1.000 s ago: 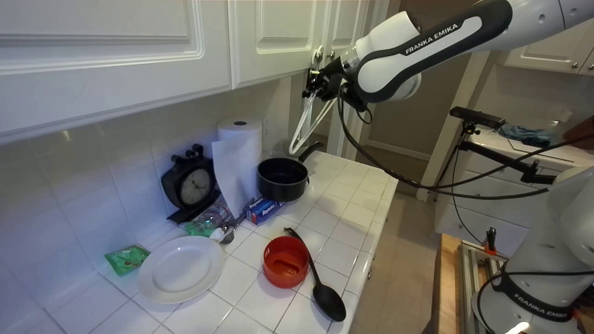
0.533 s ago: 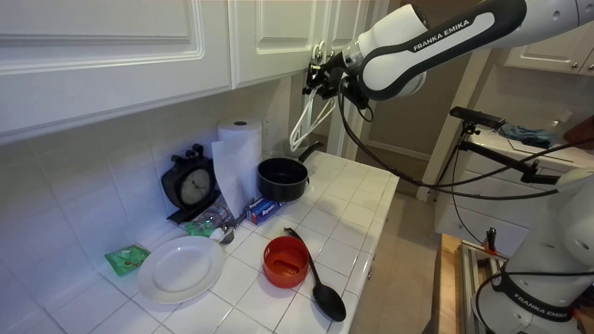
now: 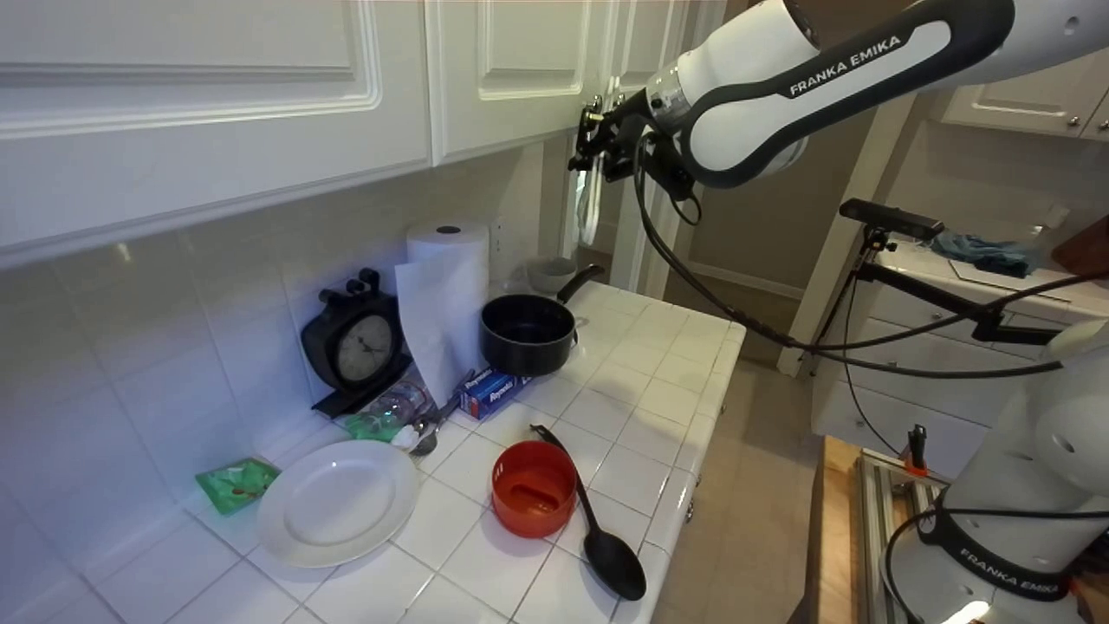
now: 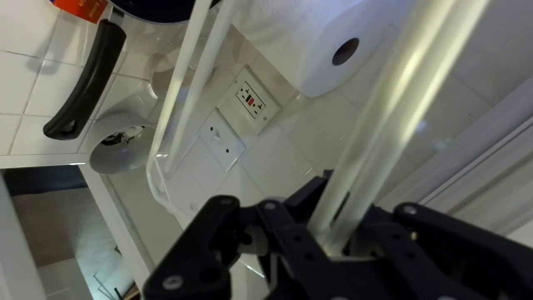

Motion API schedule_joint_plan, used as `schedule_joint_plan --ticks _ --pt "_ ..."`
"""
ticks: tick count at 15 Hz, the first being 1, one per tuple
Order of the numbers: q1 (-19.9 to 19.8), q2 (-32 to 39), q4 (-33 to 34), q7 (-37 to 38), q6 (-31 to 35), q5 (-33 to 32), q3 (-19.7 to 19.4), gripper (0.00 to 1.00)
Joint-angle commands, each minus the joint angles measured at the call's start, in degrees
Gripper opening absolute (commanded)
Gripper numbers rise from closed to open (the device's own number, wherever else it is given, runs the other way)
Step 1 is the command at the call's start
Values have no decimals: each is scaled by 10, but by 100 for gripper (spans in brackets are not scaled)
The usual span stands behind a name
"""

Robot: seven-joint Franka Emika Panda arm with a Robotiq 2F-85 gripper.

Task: Put the white hangers on the counter

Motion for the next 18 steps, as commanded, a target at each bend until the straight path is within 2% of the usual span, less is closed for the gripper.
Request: schedule_joint_plan --ticks 1,7,18 --pt "-44 -30 -17 38 -16 -28 40 3" --pt "-115 -55 -31 88 -48 -50 108 3" --pt "-212 -88 -46 139 -103 -74 213 3"
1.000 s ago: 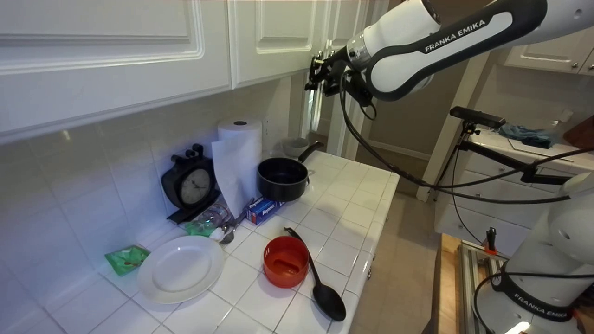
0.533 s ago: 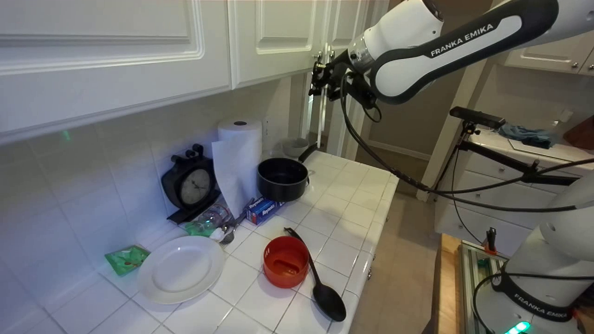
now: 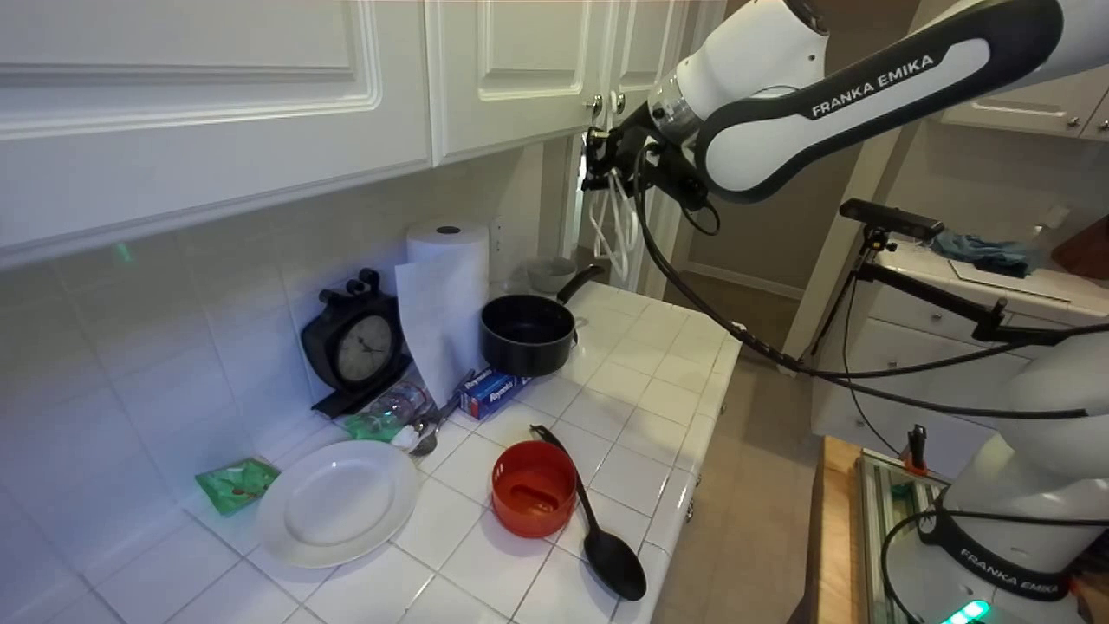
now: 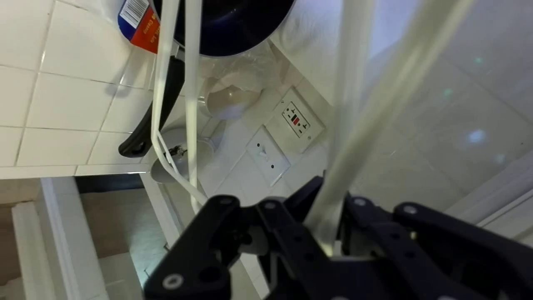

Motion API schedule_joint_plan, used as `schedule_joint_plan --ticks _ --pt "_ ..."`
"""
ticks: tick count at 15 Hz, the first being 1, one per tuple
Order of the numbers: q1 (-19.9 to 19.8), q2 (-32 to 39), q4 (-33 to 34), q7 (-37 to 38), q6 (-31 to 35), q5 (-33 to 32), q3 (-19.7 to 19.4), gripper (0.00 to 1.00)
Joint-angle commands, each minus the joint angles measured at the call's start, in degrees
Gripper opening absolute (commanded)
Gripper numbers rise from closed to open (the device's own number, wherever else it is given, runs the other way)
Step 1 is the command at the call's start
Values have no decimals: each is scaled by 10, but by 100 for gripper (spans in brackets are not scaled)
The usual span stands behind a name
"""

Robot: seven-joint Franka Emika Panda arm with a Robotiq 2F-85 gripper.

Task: Put the white hangers on the counter

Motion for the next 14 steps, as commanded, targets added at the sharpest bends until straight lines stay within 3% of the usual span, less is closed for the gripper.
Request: schedule_joint_plan --ticks 1,7,14 --pt "-38 -27 -15 38 -22 -28 37 3" --pt "-93 -30 -23 59 -50 -50 90 3" --pt "-88 -11 -26 21 -70 -47 98 3"
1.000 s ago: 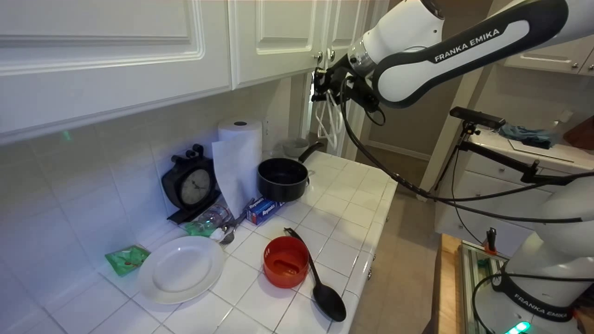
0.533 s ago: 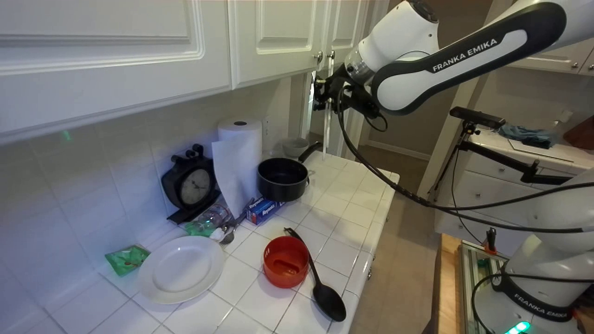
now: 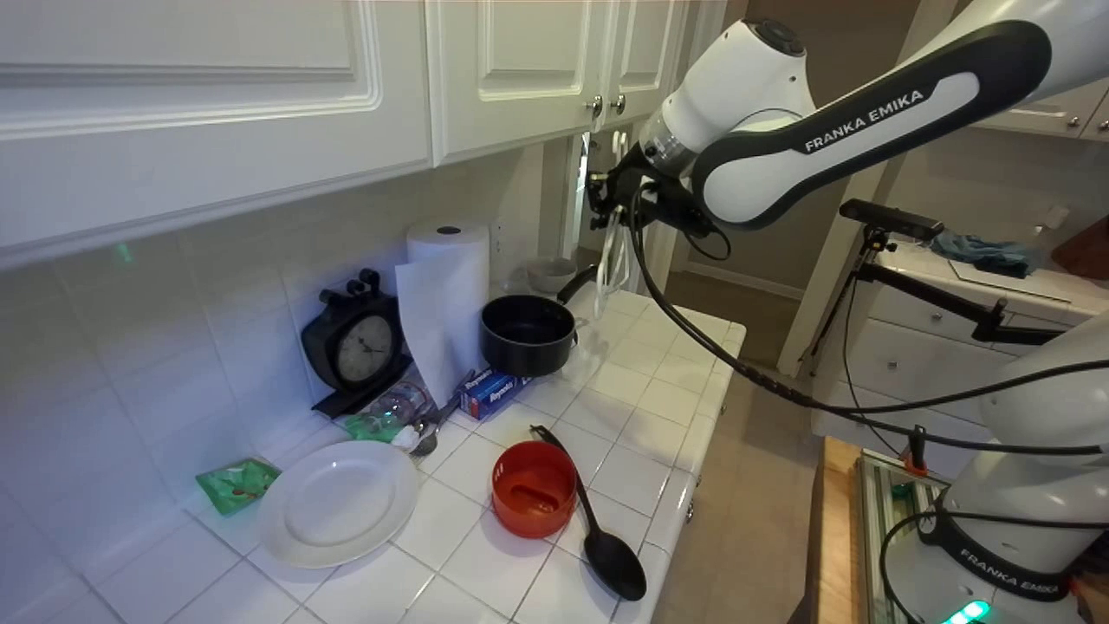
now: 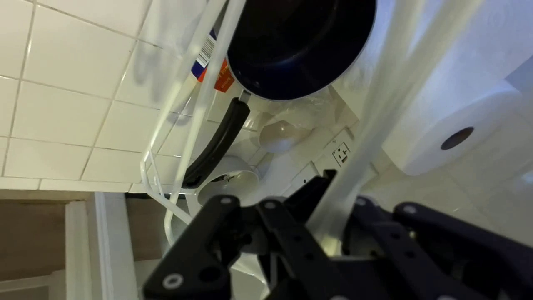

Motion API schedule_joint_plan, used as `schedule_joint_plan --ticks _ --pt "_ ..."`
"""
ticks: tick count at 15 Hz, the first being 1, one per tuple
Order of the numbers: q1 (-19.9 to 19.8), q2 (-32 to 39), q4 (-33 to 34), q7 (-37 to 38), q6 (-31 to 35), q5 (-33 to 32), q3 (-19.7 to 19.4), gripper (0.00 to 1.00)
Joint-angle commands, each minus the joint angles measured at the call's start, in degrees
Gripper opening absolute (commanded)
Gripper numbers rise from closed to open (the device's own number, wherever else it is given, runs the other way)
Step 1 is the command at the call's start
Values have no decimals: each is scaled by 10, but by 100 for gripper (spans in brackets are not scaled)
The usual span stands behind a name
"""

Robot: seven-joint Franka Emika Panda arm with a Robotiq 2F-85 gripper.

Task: Put the white hangers on the counter

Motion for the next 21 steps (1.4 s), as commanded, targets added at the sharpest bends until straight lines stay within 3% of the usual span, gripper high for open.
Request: schedule_joint_plan --ticks 1,14,21 --pt "-8 0 -7 -6 -8 -18 10 3" --pt "-15 58 -28 -137 22 -83 15 3" --pt "-32 69 -21 -104 -30 -96 29 3"
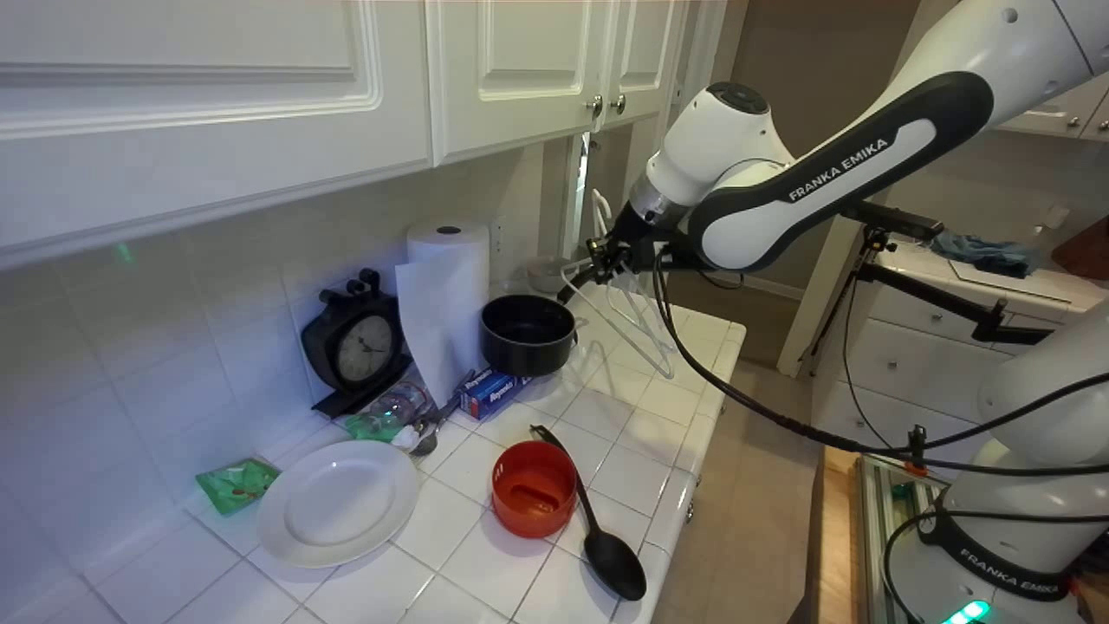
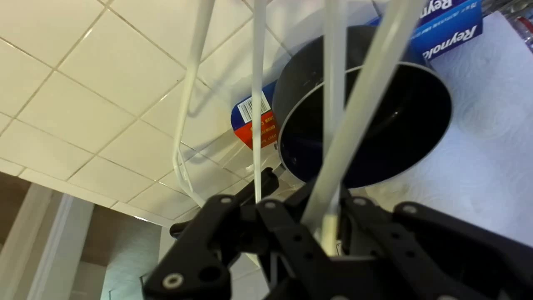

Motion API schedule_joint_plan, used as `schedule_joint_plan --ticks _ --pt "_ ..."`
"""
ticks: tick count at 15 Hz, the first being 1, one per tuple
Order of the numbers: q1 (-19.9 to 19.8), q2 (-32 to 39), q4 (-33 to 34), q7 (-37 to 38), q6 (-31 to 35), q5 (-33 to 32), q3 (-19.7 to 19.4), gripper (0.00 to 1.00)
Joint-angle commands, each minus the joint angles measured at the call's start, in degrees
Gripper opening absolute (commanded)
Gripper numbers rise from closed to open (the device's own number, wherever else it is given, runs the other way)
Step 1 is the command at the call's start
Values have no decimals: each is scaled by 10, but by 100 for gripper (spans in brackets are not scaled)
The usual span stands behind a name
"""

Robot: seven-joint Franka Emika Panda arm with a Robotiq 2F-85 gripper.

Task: Put the white hangers on the counter

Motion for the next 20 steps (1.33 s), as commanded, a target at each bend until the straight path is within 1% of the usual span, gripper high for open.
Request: schedule_joint_plan --ticks 1,5,11,13,17,18,19,20 --pt "-22 -6 4 43 -38 -27 20 3" --pt "-35 -14 4 82 -50 -38 37 3" --pt "-57 -49 6 163 -53 -36 57 3" --pt "-62 -62 7 178 -62 -28 59 3" --pt "-79 -90 8 213 -106 -33 69 3" --pt "-85 -97 11 221 -128 -36 74 3" --pt "-49 -91 14 255 -151 -76 35 3" --pt "-46 -92 17 266 -175 -89 31 3"
